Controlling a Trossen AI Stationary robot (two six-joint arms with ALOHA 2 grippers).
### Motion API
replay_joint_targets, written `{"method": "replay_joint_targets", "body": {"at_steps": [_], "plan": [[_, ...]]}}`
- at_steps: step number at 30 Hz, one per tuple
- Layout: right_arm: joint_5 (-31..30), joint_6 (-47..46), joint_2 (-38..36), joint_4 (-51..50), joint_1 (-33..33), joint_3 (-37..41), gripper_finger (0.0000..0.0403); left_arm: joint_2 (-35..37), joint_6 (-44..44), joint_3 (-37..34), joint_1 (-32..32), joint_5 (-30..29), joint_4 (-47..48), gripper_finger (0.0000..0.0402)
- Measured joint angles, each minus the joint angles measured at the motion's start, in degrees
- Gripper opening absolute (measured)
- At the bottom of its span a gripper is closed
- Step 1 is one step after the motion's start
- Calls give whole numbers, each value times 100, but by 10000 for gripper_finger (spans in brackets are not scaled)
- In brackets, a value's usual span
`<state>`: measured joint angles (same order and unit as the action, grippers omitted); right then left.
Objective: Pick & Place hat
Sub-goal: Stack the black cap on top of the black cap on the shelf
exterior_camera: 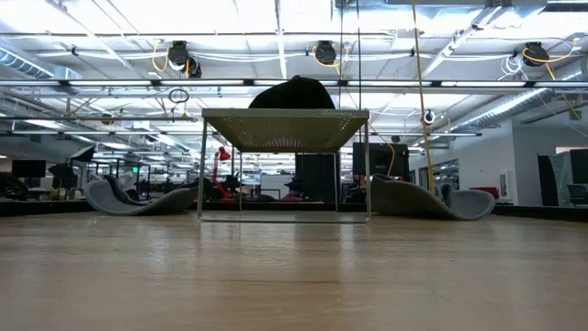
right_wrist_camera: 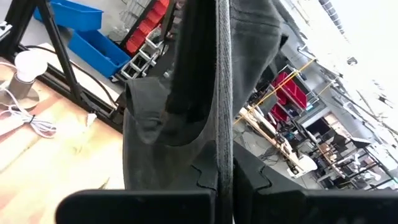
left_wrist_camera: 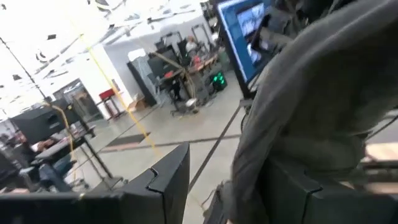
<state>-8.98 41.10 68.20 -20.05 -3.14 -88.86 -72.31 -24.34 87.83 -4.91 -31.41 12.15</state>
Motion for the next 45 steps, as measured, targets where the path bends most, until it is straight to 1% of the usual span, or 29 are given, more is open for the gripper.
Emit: {"method": "replay_joint_targets", "body": {"at_steps": [3, 7, 11, 15, 18, 21, 24, 27, 34, 38, 41, 45], "plan": [[-110, 52, -2, 49, 2, 0, 4, -3, -2, -4, 0, -36, 69, 162], [-479, 81, -35, 59, 2, 0, 6, -6, -15, 2, -18, -370, 195, 120], [-739, 262, -128, 164, 2, 0, 5, 1, -67, 2, -55, -478, 246, 80], [-649, 317, -208, 233, 2, 0, 6, -5, -65, 2, -91, -473, 215, 47], [-576, 264, -208, 210, -4, 0, 17, -4, -111, 2, -123, -473, 77, 27], [-582, 128, -195, 133, -37, 0, 35, -3, -106, 2, -125, -532, -1, 25], [-578, -72, -184, 93, -39, 0, 57, -7, -144, 0, -146, -878, -282, 25], [-584, -883, -189, 46, -37, 0, 82, -1, -404, 0, -184, -1252, -685, 25], [-574, -2740, -203, -604, -37, 0, 141, -1, -1377, 0, -378, -1629, -1487, 25], [-576, -3376, -208, -829, -159, 0, 159, -1, -1769, 0, -508, -2190, -1670, 25], [-571, -3464, -212, -800, -321, 0, 165, 1, -1976, 0, -620, -2661, -1738, 25], [-574, -3473, -216, -659, -580, 0, 166, -1, -2368, 0, -815, -3565, -1913, 25]]}}
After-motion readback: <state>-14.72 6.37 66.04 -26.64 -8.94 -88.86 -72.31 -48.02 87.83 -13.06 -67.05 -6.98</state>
